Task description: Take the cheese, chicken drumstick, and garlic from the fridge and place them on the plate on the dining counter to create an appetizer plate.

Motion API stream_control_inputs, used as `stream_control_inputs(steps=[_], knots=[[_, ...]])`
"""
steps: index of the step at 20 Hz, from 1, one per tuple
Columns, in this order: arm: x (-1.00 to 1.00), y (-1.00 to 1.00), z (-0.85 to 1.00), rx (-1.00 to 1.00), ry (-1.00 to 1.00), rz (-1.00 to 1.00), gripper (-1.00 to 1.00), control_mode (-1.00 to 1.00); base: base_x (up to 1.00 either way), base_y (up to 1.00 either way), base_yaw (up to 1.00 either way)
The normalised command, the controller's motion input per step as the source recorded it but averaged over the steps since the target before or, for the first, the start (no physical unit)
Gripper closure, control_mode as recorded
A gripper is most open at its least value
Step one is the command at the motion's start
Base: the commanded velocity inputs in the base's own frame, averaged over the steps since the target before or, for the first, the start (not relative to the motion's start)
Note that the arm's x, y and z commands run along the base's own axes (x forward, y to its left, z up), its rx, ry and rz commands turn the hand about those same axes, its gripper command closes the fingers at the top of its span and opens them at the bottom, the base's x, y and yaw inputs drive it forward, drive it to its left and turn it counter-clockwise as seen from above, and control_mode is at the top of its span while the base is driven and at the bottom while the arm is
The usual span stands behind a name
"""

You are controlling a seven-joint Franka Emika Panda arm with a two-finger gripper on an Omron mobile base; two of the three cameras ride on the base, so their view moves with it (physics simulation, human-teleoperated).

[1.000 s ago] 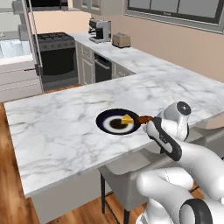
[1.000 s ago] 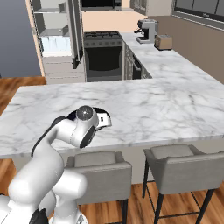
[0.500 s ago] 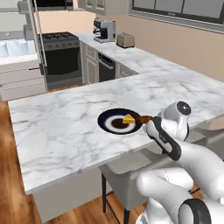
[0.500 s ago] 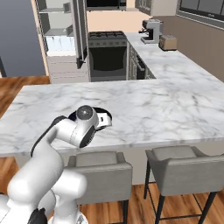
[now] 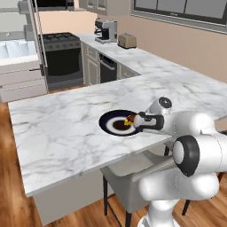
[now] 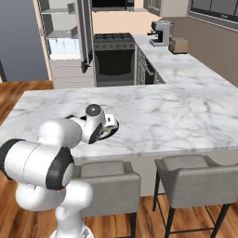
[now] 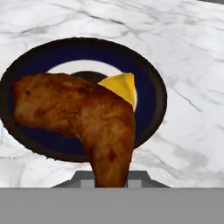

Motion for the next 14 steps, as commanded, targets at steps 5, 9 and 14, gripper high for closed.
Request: stream_control_inputs(steps=[5,9,14], knots=[[0.69,0.31,-0.03,0.00,0.11,0.00,1.00,-1.00,0.00,0.00,0.00],[0.41,0.36,-0.18,-0.01,0.10,0.00,1.00,-1.00,0.00,0.00,0.00],[0.41,0.39,-0.55,-0.03,0.13,0.00,1.00,-1.00,0.00,0.00,0.00]])
